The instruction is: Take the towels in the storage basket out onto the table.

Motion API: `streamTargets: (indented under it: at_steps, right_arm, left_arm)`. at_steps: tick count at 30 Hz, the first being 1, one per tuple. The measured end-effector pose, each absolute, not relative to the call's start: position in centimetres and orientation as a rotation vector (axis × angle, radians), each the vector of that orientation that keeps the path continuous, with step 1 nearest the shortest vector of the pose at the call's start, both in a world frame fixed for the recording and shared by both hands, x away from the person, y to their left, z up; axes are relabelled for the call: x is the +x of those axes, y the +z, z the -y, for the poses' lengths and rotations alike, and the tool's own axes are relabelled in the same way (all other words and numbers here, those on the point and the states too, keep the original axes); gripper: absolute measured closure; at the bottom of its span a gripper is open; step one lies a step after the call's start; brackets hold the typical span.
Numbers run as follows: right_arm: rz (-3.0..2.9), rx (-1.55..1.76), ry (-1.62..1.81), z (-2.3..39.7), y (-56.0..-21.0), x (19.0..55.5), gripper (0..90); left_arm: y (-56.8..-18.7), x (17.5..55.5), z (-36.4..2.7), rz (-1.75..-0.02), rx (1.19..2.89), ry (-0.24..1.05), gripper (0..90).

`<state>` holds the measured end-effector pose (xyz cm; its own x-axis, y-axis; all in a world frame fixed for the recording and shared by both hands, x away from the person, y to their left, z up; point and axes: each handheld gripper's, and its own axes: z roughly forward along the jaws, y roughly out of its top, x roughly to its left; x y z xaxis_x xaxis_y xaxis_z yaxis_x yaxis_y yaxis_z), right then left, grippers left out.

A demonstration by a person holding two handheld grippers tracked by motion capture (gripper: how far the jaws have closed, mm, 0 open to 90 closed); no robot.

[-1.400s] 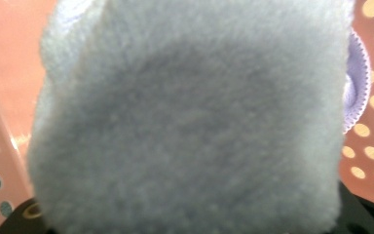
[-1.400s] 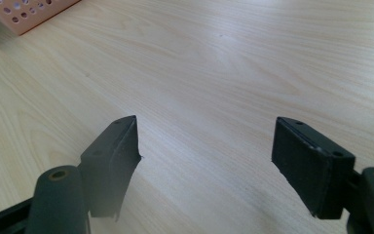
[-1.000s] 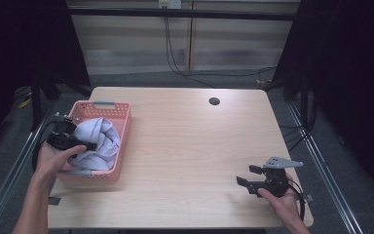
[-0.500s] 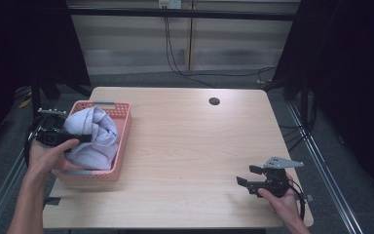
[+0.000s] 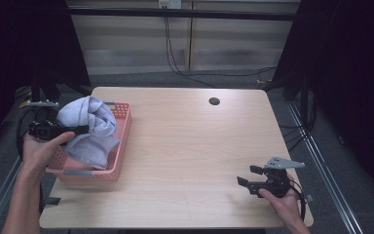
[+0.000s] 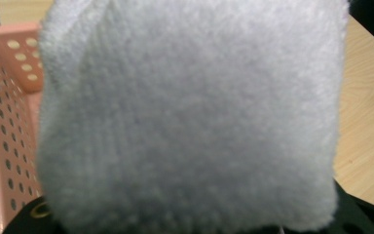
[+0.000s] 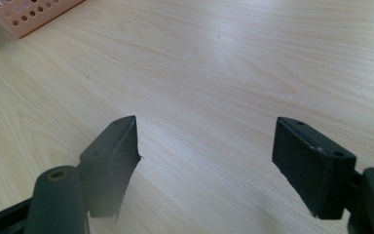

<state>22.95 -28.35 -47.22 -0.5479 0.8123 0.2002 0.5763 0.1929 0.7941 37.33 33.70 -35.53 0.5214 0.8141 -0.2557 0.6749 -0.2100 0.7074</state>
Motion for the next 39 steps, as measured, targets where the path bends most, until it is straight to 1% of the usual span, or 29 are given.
streamTargets:
  at_steps: [9,18,23,33,39]
  right_arm:
    - [-2.206,1.327,1.280,28.3,-47.2,22.9,25.0]
    - [-2.206,1.327,1.281,28.3,-47.2,23.0,25.0]
    - [-2.209,1.329,1.284,28.3,-47.2,23.0,24.9]
    - [-2.204,1.335,1.288,28.4,-47.2,23.0,24.8]
    - [-2.207,1.334,1.287,28.4,-47.2,23.0,24.8]
  left_arm:
    - [-33.2,37.0,-34.1,-1.185,1.947,0.259,60.5]
    - [-31.3,37.0,-34.1,-1.166,1.936,0.270,60.5]
    - [-30.3,37.0,-33.8,-1.151,1.921,0.306,60.5]
    - [-28.1,37.0,-33.2,-1.130,1.903,0.335,60.4]
    - [-27.0,37.0,-32.9,-1.147,1.895,0.345,60.4]
